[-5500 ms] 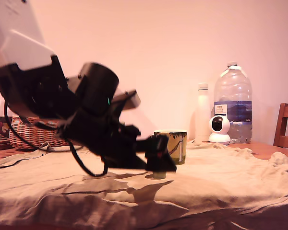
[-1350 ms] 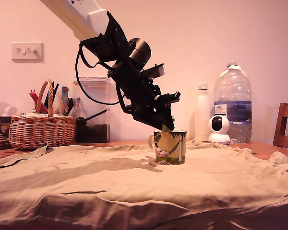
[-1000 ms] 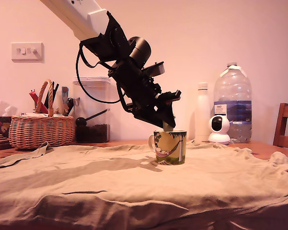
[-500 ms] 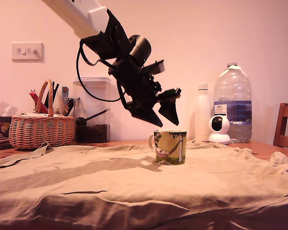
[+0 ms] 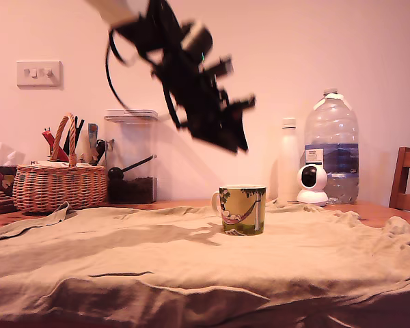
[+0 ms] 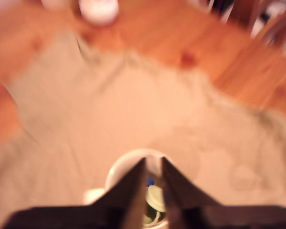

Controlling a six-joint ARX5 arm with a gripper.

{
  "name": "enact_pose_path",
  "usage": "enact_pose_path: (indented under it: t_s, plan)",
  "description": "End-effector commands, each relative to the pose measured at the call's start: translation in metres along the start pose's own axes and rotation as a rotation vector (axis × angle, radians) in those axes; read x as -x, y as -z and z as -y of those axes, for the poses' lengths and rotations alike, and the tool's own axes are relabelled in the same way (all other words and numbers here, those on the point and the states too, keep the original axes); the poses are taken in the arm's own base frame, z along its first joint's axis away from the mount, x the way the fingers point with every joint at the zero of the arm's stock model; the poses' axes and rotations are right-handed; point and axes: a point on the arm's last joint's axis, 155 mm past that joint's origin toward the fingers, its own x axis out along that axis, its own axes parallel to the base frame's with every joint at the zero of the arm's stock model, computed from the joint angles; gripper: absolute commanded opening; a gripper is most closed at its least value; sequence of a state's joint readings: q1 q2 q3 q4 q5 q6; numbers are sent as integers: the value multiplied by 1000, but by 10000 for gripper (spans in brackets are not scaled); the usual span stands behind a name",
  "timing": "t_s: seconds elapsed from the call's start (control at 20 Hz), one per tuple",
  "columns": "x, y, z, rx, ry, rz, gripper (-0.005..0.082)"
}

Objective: Pick up the coffee capsules on the table and drop them inside the coffee cup

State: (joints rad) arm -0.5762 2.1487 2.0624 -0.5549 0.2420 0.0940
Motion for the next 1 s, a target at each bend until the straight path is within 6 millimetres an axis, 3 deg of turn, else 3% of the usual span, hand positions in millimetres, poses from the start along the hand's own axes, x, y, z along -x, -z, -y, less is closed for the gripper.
enact_pose_path:
  t_s: [0.0,0.3,0.5,0.8,0.95]
  plan:
    - [29,-23,1,-32,-30,48,-23]
    - [84,-38,-29,-20,-121,67,-23]
    - [110,-31,-49,8,-140,81,-23]
    - [140,14,-75,51,-213,128,-23]
    - [153,51,-85,103,-247,123,-23]
